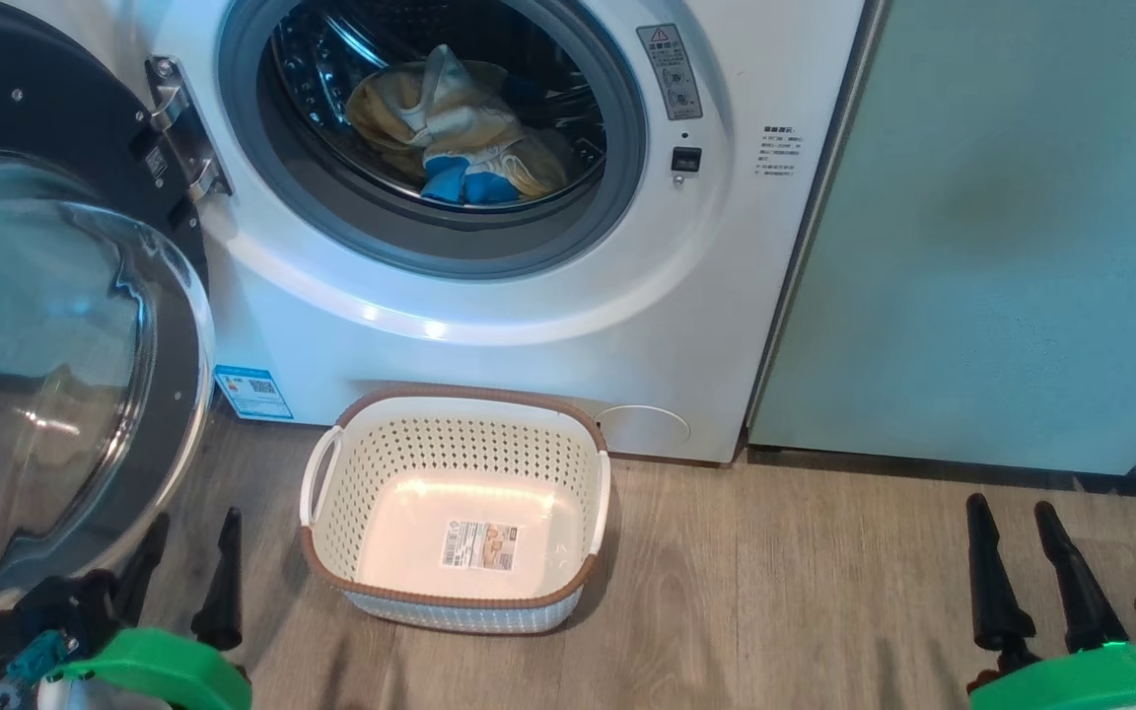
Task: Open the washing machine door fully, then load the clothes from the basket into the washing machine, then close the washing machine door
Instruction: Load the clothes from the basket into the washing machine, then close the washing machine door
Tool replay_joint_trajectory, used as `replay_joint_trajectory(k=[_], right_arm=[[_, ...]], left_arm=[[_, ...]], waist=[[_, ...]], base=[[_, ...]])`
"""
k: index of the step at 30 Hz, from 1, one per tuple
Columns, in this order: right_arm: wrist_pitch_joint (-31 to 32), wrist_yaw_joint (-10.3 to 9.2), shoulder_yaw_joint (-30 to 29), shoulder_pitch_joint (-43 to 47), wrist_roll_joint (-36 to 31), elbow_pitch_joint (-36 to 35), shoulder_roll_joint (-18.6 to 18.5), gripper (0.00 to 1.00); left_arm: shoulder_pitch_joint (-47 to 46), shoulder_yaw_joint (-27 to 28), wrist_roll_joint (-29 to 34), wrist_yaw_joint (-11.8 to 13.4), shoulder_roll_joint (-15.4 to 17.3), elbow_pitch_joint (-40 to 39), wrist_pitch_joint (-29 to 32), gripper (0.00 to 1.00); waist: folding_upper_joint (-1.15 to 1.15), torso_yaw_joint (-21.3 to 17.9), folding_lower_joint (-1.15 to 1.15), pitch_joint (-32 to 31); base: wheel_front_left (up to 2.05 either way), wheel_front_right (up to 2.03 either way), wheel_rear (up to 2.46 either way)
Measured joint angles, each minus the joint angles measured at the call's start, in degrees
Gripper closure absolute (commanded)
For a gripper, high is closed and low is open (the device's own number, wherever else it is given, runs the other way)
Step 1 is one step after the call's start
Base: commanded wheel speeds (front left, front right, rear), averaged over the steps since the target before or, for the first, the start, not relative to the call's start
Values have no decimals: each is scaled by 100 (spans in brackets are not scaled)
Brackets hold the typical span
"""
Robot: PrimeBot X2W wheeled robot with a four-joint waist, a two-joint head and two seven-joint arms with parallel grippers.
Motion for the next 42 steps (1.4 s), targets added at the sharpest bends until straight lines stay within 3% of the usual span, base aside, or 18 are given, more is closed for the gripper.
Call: replay_joint_trajectory(k=[11,29,42], right_arm=[[0,0,1,1,0,0,0,0],[0,0,-1,3,0,4,1,0],[0,0,-20,12,0,1,4,0]], left_arm=[[-6,24,20,-101,-26,79,0,0],[-122,164,115,-157,-97,96,0,0],[-121,278,233,-208,-211,23,0,0]], waist=[[0,20,0,1],[0,46,0,4],[0,55,0,4]], base=[[-47,47,0],[-167,163,4],[-30,30,0]])
